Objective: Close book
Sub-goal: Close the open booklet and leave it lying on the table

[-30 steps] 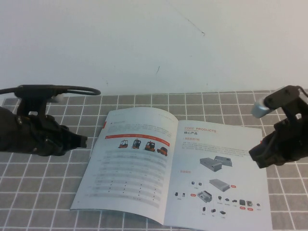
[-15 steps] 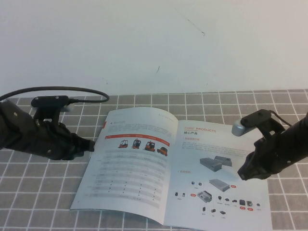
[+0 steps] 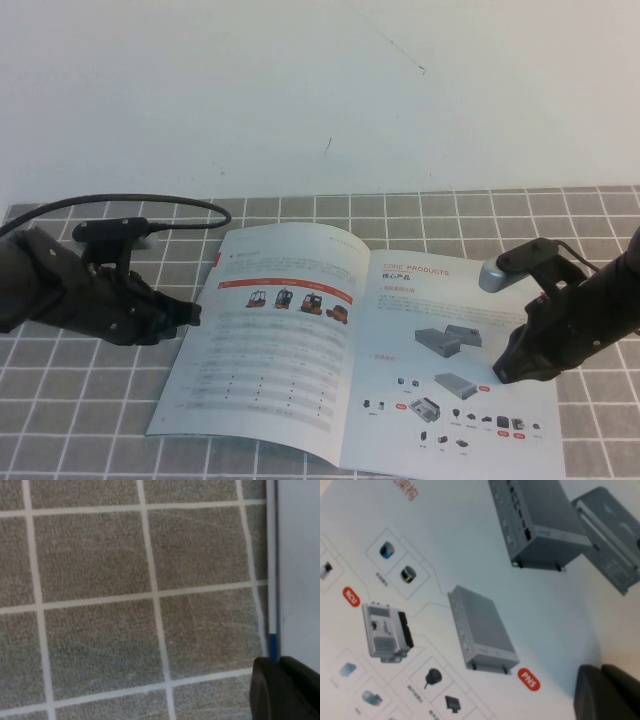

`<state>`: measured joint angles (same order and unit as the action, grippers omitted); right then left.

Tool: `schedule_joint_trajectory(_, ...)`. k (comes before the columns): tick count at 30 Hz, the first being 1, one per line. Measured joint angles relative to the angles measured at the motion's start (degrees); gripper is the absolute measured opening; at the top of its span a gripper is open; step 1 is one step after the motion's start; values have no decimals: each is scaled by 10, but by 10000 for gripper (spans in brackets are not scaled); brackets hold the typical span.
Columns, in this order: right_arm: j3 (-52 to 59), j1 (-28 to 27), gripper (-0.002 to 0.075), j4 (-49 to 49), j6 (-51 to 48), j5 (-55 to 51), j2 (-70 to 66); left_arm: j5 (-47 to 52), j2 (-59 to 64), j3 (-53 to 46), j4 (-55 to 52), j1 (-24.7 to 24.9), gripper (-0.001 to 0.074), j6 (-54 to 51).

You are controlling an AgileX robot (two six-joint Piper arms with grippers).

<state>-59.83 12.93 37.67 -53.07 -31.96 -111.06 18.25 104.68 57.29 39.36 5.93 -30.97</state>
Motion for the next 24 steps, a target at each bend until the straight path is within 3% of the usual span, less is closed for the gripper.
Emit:
schedule_joint_trajectory(9,-2,0,-2,-5,0,-4,-1,-15,23,1,4,9,-4,-2)
schedule_joint_trajectory(18,-2,0,-2,-5,0,-8,-1,-22,29,4,10,48,-4,-39)
schedule_joint_trajectory(24,-3,0,-2,-5,0,-9,-2,-6,30,4,69,90,-4,-42)
